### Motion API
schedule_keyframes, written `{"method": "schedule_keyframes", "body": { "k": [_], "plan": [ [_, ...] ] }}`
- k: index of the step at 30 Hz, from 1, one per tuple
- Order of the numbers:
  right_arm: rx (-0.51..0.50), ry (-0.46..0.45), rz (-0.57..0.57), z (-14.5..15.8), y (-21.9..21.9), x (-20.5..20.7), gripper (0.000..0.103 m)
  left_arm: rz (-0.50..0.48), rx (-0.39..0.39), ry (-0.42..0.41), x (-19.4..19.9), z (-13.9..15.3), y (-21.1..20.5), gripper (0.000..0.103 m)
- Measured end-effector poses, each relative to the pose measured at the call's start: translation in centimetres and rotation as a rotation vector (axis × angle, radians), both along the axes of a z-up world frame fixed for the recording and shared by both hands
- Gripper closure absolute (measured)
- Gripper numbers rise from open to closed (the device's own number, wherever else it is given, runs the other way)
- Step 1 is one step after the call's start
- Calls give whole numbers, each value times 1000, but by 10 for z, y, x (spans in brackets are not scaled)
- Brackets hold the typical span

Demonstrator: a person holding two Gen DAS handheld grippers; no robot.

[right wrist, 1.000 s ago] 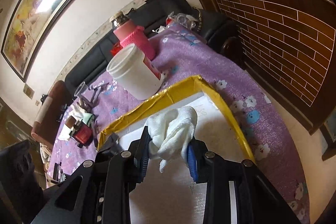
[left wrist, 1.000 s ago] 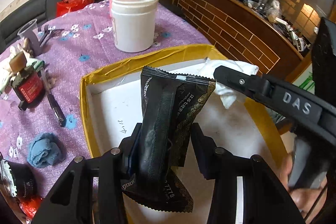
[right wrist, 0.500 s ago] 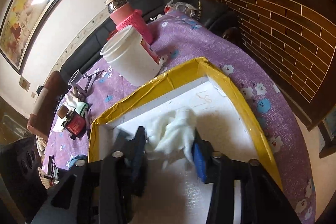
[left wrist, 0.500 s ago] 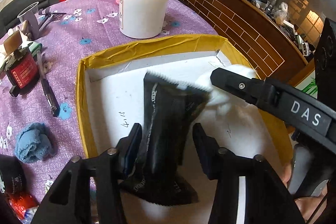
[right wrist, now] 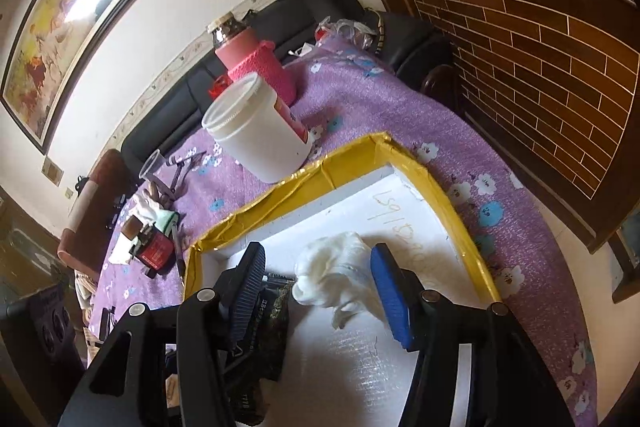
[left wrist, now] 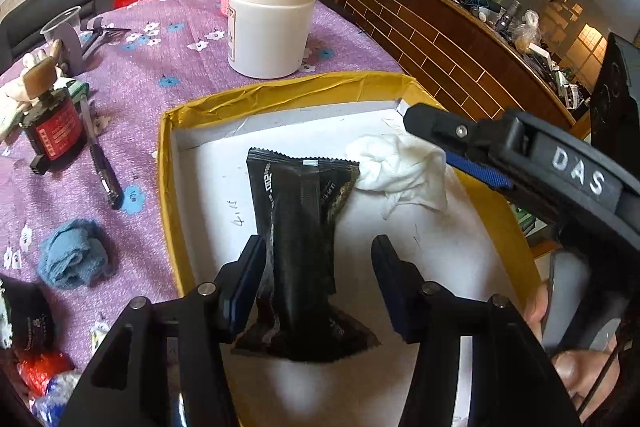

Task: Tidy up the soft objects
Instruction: 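Open the right tool to drop the cloth while the left tool releases the bag into the tray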

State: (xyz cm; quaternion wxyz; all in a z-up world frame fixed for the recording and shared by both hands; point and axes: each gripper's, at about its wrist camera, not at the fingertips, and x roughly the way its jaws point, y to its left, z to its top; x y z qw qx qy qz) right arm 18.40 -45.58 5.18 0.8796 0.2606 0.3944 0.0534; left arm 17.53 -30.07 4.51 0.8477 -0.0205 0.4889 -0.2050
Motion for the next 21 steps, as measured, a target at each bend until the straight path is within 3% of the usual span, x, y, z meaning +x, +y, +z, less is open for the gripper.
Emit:
{"method": "schedule_keyframes", "body": {
  "k": [9,18,21],
  "plan": [
    [-38,-35,6,10,9,-3,44,-16,-45,-49,-40,23,20,46],
    [-104,-85,23,18,20,-7,44,-25,-104,-105,-104,46,61,45],
    [-114,-105,21,28,27,-14,44,-18,-111,-127,-127,50,83,38]
  ]
}}
